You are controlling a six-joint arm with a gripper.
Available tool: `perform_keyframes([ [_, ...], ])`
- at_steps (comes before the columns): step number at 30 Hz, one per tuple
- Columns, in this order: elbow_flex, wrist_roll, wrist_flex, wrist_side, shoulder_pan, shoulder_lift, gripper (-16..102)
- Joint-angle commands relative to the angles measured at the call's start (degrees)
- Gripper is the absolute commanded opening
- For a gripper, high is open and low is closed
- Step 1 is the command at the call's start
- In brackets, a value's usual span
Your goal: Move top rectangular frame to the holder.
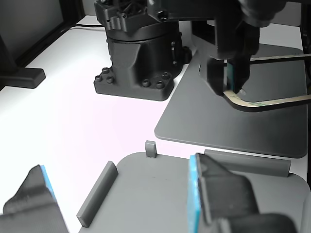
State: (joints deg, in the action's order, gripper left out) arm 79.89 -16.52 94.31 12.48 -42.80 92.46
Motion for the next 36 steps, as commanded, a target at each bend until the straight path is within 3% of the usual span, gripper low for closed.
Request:
perform_keyframes([
  [1,-2.0,-1.5,0.5,0.3,2.0,1.9,-11],
  [25,-13.7,-10.4,0.4,2.5,17.6,-8.5,-11],
  [36,-17.6,-8.0,-0.4,-0.9,22.6,-12.8,-11],
])
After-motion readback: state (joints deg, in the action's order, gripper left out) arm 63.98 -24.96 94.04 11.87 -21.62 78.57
